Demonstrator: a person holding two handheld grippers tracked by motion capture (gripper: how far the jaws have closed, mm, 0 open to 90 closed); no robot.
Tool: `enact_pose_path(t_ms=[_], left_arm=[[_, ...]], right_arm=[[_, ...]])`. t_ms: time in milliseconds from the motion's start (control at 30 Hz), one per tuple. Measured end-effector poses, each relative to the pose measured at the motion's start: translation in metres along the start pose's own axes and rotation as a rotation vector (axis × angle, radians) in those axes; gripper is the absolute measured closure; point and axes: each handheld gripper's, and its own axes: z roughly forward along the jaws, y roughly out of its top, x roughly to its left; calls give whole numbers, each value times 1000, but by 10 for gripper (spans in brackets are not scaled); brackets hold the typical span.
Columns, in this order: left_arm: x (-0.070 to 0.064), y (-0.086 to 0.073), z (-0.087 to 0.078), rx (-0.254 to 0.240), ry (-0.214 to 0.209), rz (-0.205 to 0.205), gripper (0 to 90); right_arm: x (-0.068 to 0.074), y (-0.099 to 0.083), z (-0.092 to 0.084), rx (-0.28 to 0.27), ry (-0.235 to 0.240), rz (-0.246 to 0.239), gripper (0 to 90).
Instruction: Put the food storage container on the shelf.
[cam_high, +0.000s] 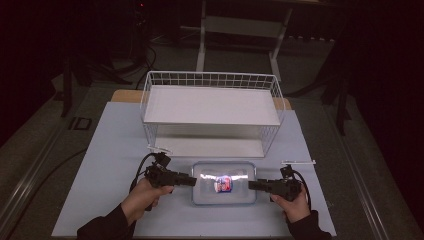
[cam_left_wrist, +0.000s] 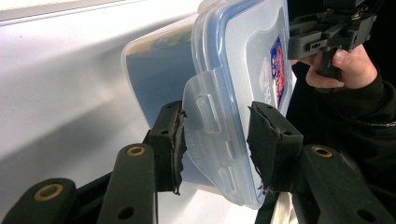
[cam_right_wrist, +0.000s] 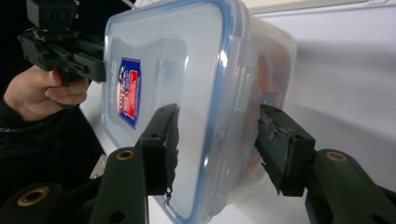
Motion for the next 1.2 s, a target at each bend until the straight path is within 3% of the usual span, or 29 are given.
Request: enact_pose_path(t_ms=[467,600,700,867,1000,1200], left_arm=[[-24,-11,0,-45,96,55,563],[-27,-8,-1,-65,97,72,562],[-27,-3,-4,-72,104,97,561],[-23,5,-8,-91,121,101,558],[-17,10,-12,-121,139,131,555],[-7,18,-15,-136,165,133,550]], right_arm=[[11,-8,-6,-23,-35,-26,515],[14,-6,-10,-42,-39,-36,516],[18,-2,-11,-48,-45,-57,516],[19,9,-8,-63,-54,-77,516],[20,18,-2,-104,-64,-111,517],[15,30,10,-113,-60,-132,517]])
